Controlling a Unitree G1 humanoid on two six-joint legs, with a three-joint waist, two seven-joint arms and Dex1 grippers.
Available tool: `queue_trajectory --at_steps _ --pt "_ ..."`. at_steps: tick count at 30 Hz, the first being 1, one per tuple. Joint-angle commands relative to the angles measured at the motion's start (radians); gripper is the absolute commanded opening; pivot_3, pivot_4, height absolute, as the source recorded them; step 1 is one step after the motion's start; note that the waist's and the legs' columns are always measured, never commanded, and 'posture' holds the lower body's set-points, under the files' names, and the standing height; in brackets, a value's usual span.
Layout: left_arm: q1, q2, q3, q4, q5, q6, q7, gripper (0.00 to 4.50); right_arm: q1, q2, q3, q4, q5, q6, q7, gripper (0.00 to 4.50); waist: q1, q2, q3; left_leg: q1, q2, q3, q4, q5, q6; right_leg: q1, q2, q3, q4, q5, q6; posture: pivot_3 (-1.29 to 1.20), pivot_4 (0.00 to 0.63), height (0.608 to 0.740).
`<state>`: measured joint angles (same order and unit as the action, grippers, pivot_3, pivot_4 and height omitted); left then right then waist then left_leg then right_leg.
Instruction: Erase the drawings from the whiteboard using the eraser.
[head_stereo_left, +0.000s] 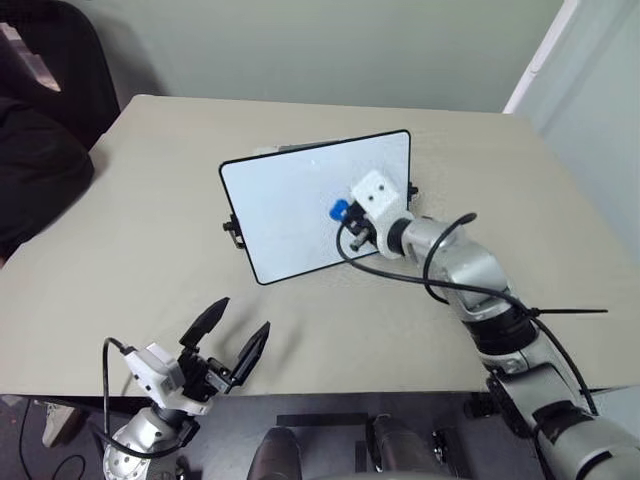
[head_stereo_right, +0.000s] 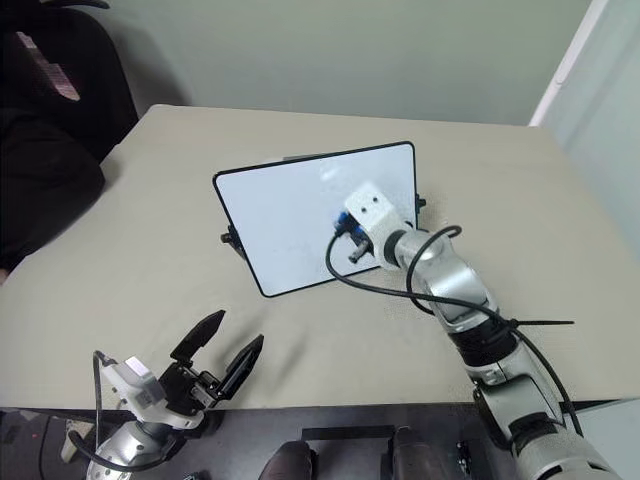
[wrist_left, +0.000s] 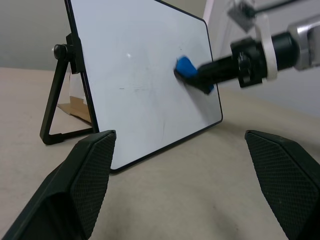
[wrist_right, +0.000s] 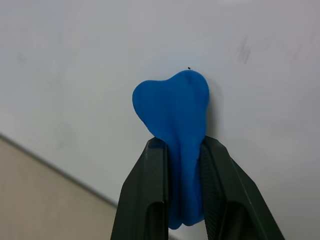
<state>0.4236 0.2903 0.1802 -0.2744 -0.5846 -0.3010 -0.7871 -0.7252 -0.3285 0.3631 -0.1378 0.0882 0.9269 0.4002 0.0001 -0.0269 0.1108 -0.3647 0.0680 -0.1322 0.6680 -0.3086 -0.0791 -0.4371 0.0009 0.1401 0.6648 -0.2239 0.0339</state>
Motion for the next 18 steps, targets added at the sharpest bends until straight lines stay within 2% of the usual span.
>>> queue_trajectory --at_steps 1,9,18 --pt "-0.009 -0.005 -0.002 -0.009 0.007 -0.008 -0.005 4.5 0.001 -0.013 -0.034 0.015 -0.036 0.015 -0.029 0.6 0.0 0.0 0.0 0.0 0.0 0.0 0.0 0.0 0.0 0.0 0.0 0.0 0.0 0.001 -0.001 0.0 0.15 0.74" --pt "-0.005 -0.007 -0.014 -0.032 0.011 -0.006 -0.002 4.5 0.006 -0.056 -0.107 -0.075 -0.046 0.034 -0.041 0.6 0.004 0.002 0.001 -0.001 0.0 0.001 0.0 0.003 0.002 -0.001 0.001 0.0 0.0 0.005 -0.008 0.0 0.15 0.74" --pt "0.002 -0.007 -0.029 -0.047 0.013 -0.004 0.004 4.5 0.14 -0.115 -0.379 -0.462 0.058 0.325 -0.016 0.6 0.011 0.001 0.001 -0.004 0.0 0.002 -0.001 0.002 0.002 -0.001 0.001 0.0 -0.003 0.0 -0.003 0.0 0.15 0.74"
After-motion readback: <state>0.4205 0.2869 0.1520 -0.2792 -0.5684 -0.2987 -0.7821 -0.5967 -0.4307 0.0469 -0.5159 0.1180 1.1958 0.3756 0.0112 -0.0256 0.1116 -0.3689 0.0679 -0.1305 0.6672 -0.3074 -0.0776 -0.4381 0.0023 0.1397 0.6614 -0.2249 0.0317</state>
